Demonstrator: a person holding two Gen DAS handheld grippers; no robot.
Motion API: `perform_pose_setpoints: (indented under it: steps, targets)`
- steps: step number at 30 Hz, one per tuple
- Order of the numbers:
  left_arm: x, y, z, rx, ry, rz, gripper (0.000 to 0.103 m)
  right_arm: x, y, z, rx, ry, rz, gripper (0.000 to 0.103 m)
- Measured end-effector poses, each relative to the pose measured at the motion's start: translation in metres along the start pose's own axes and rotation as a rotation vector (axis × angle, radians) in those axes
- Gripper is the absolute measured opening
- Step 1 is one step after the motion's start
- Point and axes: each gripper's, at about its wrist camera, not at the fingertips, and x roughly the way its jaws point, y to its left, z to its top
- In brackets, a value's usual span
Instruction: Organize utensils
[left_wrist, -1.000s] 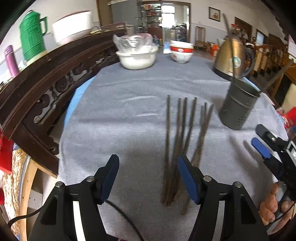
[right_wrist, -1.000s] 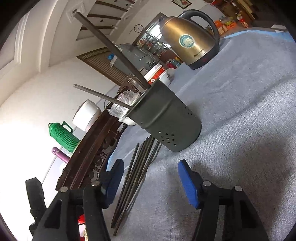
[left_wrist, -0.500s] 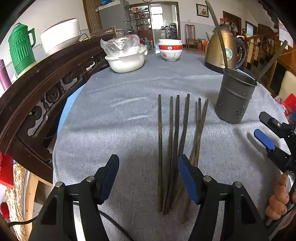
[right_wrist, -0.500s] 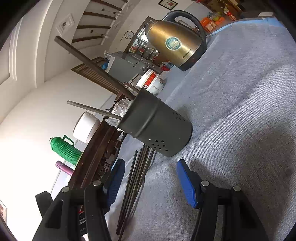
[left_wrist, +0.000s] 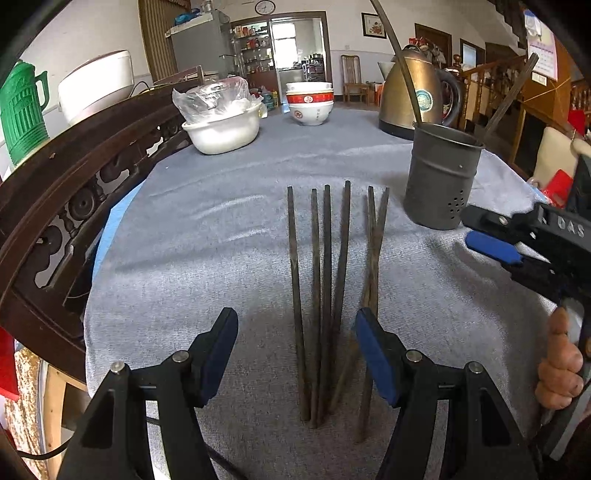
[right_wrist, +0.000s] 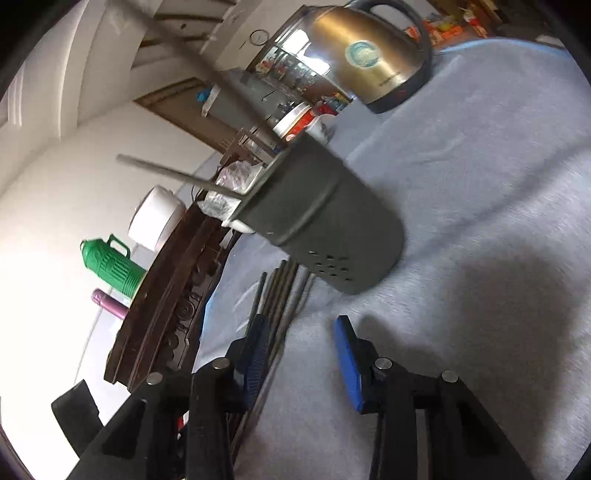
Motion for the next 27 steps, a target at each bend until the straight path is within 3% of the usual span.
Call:
perform_pose_setpoints:
  steps: [9, 17, 27]
  targets:
    - [0.004, 0.008, -0.006, 0.004, -0.013, -0.022, 0.067, 0.043, 0.023, 0.012, -0.051, 0.019, -0.073, 0.039]
    - [0.006, 0.008, -0.008, 0.005, -0.020, -0.061, 0.067, 0.041, 0.017, 0.014, -0.061, -0.093, -0.191, 0.040]
    - [0.004, 0.002, -0.008, 0.018, -0.023, -0.084, 0.067, 0.040, 0.027, 0.012, -0.127, -0.097, -0.163, 0.041]
